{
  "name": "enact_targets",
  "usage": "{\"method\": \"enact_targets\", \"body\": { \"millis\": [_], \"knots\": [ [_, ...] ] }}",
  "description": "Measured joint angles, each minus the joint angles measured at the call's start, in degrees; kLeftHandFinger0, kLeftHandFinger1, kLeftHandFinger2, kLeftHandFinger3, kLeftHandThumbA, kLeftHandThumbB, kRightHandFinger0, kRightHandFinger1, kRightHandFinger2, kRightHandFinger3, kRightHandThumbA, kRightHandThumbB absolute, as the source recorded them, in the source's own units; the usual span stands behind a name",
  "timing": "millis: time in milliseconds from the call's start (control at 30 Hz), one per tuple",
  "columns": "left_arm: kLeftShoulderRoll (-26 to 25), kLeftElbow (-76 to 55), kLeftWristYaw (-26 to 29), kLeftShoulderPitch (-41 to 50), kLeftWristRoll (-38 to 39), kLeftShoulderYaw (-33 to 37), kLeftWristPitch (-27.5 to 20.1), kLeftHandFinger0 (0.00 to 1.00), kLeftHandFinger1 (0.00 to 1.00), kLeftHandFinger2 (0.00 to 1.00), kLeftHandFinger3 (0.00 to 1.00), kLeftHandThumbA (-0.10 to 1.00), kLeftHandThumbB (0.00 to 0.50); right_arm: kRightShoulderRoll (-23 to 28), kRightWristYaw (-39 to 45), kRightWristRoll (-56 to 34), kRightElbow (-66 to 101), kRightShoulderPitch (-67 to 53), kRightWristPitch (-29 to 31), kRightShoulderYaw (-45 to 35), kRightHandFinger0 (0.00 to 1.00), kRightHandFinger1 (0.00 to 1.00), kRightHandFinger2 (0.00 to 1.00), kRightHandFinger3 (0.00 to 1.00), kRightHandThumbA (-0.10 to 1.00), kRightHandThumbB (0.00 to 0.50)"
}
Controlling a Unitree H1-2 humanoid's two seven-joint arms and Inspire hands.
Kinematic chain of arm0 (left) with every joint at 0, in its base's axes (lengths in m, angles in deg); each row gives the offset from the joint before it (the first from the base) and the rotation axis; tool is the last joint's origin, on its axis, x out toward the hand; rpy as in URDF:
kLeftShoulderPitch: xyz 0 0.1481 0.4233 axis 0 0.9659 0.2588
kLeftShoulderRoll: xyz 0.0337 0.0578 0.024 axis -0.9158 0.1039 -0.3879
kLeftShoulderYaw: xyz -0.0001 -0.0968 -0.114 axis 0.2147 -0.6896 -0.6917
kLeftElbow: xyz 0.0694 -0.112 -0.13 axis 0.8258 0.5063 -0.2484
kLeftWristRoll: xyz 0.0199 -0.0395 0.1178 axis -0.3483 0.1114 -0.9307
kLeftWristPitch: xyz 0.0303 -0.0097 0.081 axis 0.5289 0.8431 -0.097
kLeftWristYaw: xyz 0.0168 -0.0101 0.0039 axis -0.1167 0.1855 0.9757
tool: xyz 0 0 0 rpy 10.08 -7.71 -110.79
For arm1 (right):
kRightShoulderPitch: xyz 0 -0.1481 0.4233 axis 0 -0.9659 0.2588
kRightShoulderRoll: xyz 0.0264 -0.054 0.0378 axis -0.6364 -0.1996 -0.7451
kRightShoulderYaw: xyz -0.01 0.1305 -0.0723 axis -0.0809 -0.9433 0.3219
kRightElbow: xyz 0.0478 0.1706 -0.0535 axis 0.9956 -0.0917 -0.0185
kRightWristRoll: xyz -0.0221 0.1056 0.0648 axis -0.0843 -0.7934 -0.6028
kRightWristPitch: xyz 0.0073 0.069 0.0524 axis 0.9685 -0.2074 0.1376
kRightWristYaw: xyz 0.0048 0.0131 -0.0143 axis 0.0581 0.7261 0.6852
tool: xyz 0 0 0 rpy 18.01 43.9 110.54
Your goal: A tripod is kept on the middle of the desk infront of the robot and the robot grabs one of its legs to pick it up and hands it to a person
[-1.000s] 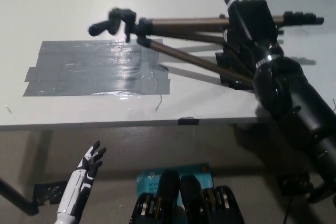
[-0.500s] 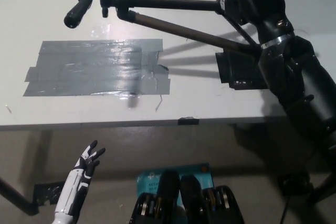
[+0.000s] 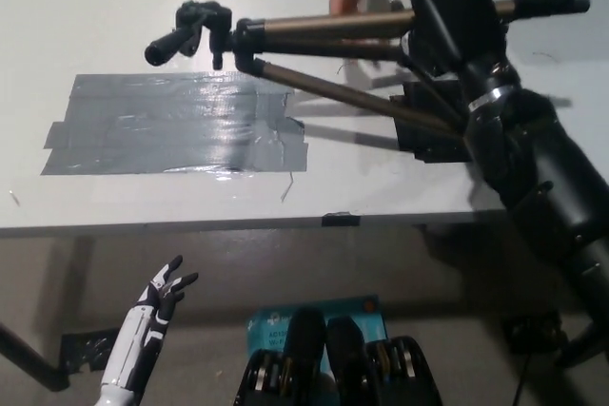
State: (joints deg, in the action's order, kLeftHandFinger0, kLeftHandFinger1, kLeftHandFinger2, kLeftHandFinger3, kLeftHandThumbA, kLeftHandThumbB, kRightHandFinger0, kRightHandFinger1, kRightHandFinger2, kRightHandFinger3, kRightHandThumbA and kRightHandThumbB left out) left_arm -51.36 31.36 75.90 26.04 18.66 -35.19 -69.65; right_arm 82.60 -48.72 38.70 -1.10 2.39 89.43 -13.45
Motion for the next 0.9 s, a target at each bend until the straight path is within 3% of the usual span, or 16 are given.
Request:
{"method": "enact_targets", "body": {
  "millis": [467, 500, 533, 567, 600, 633, 700, 867, 900],
  "knots": [
    [-0.1, -0.1, -0.1, -1.1, -0.1, 0.2, 0.4, 0.91, 0.89, 0.80, 0.93, 0.94, 0.001, -1.9, -1.7, 0.1, -3.4, 1.5, -0.1, -0.9, 0.01, 0.45, 0.79, 0.84, -0.10, 0.171],
    [-0.1, -0.1, -0.1, -1.1, -0.1, 0.2, 0.5, 0.90, 0.88, 0.79, 0.93, 0.93, 0.000, -1.9, -1.9, 0.1, -3.4, 1.7, -0.1, -0.9, 0.13, 0.53, 0.81, 0.85, 0.15, 0.215],
    [-0.1, -0.1, -0.1, -1.2, -0.2, 0.2, 0.6, 0.89, 0.87, 0.78, 0.93, 0.92, 0.000, -1.9, -2.2, 0.1, -3.3, 1.8, 0.0, -0.9, 0.29, 0.69, 0.98, 1.00, 0.31, 0.273],
    [-0.1, -0.2, -0.1, -1.2, -0.2, 0.2, 0.8, 0.88, 0.87, 0.78, 0.93, 0.92, 0.000, -1.9, -2.3, 0.1, -2.9, 1.8, -0.1, -1.0, 0.52, 0.84, 1.00, 1.00, 0.50, 0.333],
    [-0.1, -0.2, -0.1, -1.2, -0.2, 0.3, 0.8, 0.89, 0.87, 0.78, 0.93, 0.92, 0.000, -1.9, -2.3, 0.0, -2.6, 1.8, -0.1, -1.1, 0.94, 1.00, 1.00, 1.00, 0.58, 0.398],
    [-0.1, -0.2, -0.1, -1.2, -0.2, 0.3, 0.9, 0.89, 0.87, 0.78, 0.93, 0.91, 0.002, -1.9, -1.3, -0.5, -1.5, 1.7, -0.1, -1.4, 1.00, 1.00, 1.00, 1.00, 0.59, 0.442],
    [-0.1, -0.1, -0.1, -1.2, -0.2, 0.4, 1.1, 0.90, 0.87, 0.78, 0.93, 0.91, 0.000, -1.7, 1.2, -1.7, 0.6, 1.4, -0.3, -1.5, 1.00, 1.00, 1.00, 1.00, 0.59, 0.498],
    [-0.1, -0.1, -0.1, -1.2, -0.2, 0.6, 1.5, 0.89, 0.85, 0.77, 0.94, 0.92, 0.012, -1.1, 6.9, -3.9, 5.1, -0.3, -1.1, -1.4, 1.00, 1.00, 1.00, 1.00, 0.65, 0.500],
    [-0.1, -0.1, -0.1, -1.2, -0.2, 0.6, 1.6, 0.88, 0.84, 0.76, 0.93, 0.92, 0.006, -0.9, 8.3, -4.4, 6.3, -0.8, -1.4, -1.4, 1.00, 1.00, 1.00, 1.00, 0.71, 0.500]
  ]
}}
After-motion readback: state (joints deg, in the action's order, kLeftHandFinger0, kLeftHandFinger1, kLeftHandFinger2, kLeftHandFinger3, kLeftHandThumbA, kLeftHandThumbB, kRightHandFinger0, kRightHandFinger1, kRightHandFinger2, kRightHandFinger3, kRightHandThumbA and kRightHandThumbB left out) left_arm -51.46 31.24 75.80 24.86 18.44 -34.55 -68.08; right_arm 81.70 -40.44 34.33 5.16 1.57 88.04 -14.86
